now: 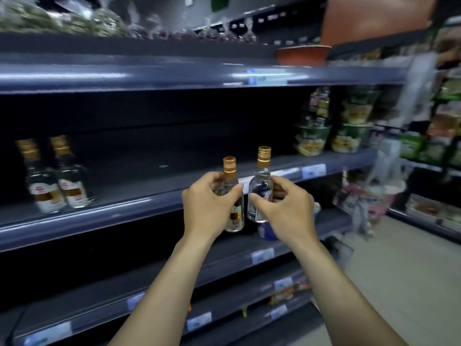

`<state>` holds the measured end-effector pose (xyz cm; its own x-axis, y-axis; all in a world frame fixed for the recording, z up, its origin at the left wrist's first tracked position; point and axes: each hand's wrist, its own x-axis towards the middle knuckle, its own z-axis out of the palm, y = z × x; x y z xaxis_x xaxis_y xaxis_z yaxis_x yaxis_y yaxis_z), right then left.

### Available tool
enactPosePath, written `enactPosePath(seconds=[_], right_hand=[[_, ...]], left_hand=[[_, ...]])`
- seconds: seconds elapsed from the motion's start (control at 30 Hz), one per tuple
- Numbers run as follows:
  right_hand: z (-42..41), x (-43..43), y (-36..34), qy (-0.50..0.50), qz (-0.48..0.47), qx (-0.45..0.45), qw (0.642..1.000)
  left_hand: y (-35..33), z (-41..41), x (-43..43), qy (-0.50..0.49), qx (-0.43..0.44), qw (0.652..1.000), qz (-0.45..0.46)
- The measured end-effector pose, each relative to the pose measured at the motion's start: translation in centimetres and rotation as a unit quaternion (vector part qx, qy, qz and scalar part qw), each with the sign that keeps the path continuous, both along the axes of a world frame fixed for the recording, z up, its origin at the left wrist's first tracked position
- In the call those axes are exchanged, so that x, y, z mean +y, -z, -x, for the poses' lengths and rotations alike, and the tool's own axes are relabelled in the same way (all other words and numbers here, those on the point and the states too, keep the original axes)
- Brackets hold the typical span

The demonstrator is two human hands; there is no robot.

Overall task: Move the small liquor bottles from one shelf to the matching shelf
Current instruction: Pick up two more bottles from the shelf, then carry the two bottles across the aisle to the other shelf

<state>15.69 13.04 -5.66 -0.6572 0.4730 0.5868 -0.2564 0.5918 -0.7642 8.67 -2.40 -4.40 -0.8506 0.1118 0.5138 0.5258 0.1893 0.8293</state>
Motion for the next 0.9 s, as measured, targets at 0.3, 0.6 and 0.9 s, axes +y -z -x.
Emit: enactPosePath(seconds=[0.3, 0.6, 0.9], right_hand=[[-14.2, 17.6, 5.5, 0.123, -0.006, -0.022, 0.992], [-31.8, 36.7, 8.9, 0.238, 0.002, -0.087, 0.967], [-44.1, 54.0, 12.5, 0.374, 0.02, -0.126, 0.918]], left_hand=[[6.2, -9.3, 19.4, 0.15, -0.064, 0.986, 0.025], [10.0, -23.2, 43.1, 0.304, -0.123, 0.945, 0.02], [12.1, -33.0, 64.4, 0.39, -0.089, 0.913, 0.079]])
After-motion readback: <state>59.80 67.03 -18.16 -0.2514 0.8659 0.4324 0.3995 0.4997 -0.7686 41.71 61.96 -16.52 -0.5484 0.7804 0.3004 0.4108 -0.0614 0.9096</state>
